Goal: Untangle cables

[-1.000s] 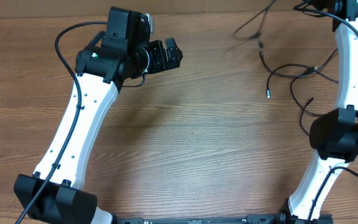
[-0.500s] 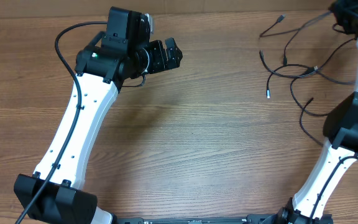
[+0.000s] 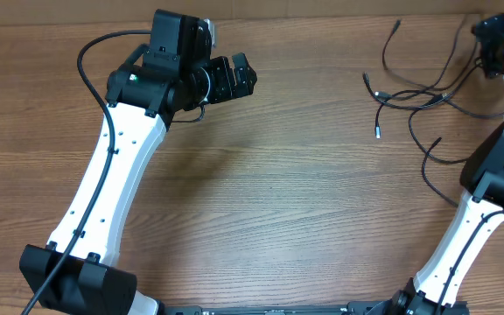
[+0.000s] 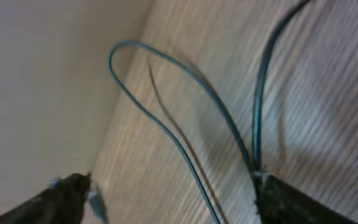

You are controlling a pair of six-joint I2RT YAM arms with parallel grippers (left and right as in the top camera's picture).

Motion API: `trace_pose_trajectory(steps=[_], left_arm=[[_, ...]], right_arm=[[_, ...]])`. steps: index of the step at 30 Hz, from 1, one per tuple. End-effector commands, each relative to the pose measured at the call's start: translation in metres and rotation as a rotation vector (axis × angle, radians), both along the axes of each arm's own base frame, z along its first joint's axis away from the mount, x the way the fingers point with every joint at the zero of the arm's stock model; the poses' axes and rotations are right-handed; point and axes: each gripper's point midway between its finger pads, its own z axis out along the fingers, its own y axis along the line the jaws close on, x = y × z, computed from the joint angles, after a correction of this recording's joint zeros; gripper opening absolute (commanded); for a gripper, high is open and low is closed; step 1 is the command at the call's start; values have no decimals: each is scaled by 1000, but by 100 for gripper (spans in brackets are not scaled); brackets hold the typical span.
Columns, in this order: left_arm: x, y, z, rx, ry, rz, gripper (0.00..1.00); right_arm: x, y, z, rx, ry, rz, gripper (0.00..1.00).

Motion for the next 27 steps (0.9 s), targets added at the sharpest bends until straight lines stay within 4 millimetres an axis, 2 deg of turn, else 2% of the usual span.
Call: trace_pose_trajectory(steps=[1,5,10,13,16,19,23,27], left_arm=[[0,-2,2,14,-20,-20,100],[0,-2,2,13,-20,-20,99],[0,-2,2,13,-20,-20,100],[0,-2,2,13,-20,-20,100],[0,-2,2,13,-20,-20,100],[0,-2,2,13,-20,-20,100],[0,-2,2,13,-20,-20,100],[0,-2,2,13,-20,-20,100]], right_arm=[[-1,1,-2,5,7,0,100],[-3,6,-2,75,-10,44,100],[-6,10,18,197,-95,138,100],[-18,0,58,103,-119,177,100],[-36,-10,106,-56,-106,168,100],[-54,-9,145,-164,-94,171,100],[-88,5,196,-276,-54,178,100],[-119,30,233,-322,-32,212,100]])
